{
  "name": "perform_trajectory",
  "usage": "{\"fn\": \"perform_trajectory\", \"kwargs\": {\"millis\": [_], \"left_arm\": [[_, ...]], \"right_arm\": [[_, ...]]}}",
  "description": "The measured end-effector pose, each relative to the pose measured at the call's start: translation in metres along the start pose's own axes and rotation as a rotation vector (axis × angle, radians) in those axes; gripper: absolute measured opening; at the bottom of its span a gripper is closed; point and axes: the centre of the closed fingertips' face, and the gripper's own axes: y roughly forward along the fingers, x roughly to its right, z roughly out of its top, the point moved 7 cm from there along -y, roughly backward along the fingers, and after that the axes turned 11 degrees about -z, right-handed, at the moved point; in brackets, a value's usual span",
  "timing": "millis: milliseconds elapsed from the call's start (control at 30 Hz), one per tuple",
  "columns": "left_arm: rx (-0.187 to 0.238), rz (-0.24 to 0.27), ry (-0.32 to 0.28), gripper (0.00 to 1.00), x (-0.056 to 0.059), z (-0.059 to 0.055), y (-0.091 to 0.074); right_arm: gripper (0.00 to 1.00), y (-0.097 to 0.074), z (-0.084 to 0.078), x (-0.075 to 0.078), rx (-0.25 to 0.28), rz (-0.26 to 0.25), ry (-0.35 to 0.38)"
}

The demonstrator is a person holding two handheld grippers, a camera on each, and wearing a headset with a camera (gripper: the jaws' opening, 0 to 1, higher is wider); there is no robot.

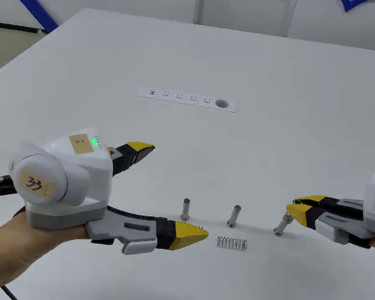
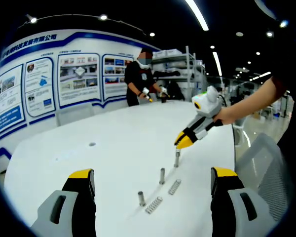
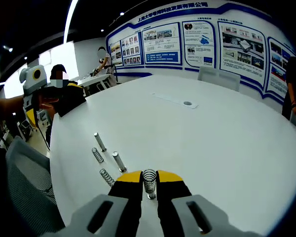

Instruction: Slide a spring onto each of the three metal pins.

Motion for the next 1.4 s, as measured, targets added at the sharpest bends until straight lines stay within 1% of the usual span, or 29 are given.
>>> {"fn": "perform_trajectory", "kwargs": {"millis": [67,233,333,433,567,700,867,1133,1233,1400], "left_arm": [[0.007,0.000,-0.008,1.00,0.000,0.000,-0.001],[-0.004,0.007,-0.012,0.99,-0.001,-0.004,-0.002],[-0.004,0.008,-0.015,0.99,0.000,-0.005,-0.002],[-0.012,0.010,-0.013,0.99,0.000,-0.005,-0.002],[-0.013,0.012,-0.016,0.99,-0.001,-0.006,-0.005],[-0.017,0.018,-0.018,0.99,-0.002,-0.008,-0.007],[-0.017,0.019,-0.021,0.99,-0.001,-0.008,-0.008],[-0.023,0.021,-0.021,0.99,-0.001,-0.009,-0.009],[-0.028,0.016,-0.022,0.99,-0.001,-0.009,-0.009],[-0.033,0.017,-0.019,0.98,-0.001,-0.010,-0.009]], "right_arm": [[0.11,0.002,-0.001,-0.001,-0.002,-0.002,0.003],[0.11,0.005,-0.007,-0.002,-0.019,-0.003,-0.007],[0.11,0.006,-0.008,-0.003,-0.022,-0.005,-0.010],[0.11,0.009,-0.012,-0.003,-0.027,-0.006,-0.010],[0.11,0.013,-0.016,-0.003,-0.034,-0.013,-0.014],[0.12,0.015,-0.022,-0.007,-0.056,-0.017,-0.023],[0.12,0.018,-0.028,-0.005,-0.070,-0.021,-0.017],[0.12,0.019,-0.030,-0.006,-0.086,-0.023,-0.020],[0.13,0.020,-0.030,-0.007,-0.094,-0.010,0.002],[0.15,0.021,-0.030,-0.008,-0.099,-0.006,-0.007]]}}
